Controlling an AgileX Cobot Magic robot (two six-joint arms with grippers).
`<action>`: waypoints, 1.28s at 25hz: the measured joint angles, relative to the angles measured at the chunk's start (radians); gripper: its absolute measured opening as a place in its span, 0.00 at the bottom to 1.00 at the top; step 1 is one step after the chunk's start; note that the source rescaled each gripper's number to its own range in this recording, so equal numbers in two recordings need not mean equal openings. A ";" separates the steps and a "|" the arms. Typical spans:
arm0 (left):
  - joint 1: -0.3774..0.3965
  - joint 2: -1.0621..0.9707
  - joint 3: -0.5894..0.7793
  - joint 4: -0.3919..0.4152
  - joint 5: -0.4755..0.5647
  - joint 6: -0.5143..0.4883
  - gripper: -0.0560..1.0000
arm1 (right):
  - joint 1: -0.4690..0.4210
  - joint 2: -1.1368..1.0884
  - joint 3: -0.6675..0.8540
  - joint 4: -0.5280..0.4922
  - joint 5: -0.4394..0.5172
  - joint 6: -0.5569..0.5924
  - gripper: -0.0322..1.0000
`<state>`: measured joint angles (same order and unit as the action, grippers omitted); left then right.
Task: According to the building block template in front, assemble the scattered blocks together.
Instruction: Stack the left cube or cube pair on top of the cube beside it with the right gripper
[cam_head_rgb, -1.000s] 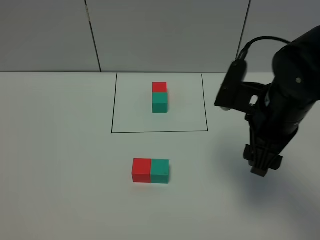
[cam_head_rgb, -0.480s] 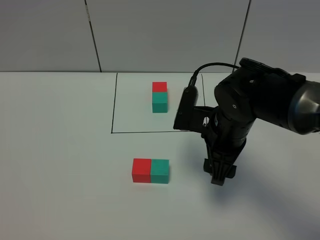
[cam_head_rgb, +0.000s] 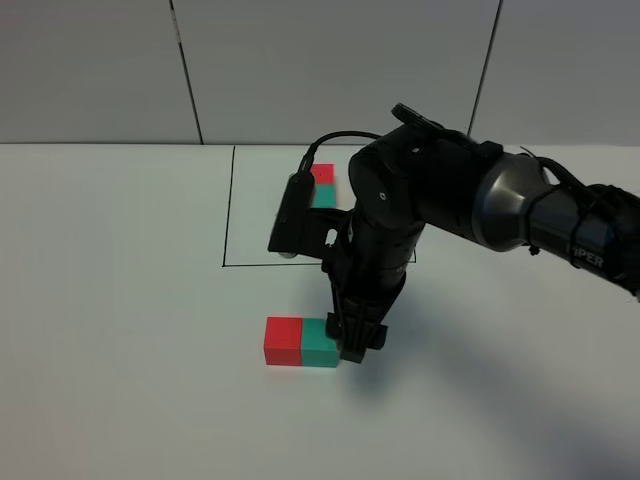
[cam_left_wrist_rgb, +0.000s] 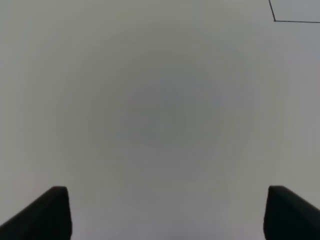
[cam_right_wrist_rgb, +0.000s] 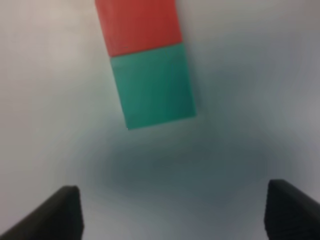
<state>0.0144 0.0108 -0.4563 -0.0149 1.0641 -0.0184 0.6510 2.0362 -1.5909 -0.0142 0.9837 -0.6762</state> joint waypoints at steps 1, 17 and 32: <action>0.000 0.000 0.000 0.002 0.000 0.000 0.95 | 0.008 0.007 0.000 0.005 0.000 -0.003 0.98; 0.000 0.000 0.000 0.066 0.000 -0.001 0.95 | 0.068 0.133 -0.123 0.036 -0.012 -0.022 0.95; 0.000 0.000 0.000 0.124 -0.001 0.000 0.95 | 0.068 0.251 -0.210 0.089 -0.027 -0.022 0.93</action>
<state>0.0144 0.0108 -0.4563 0.1091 1.0634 -0.0184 0.7185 2.2877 -1.8006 0.0752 0.9565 -0.6981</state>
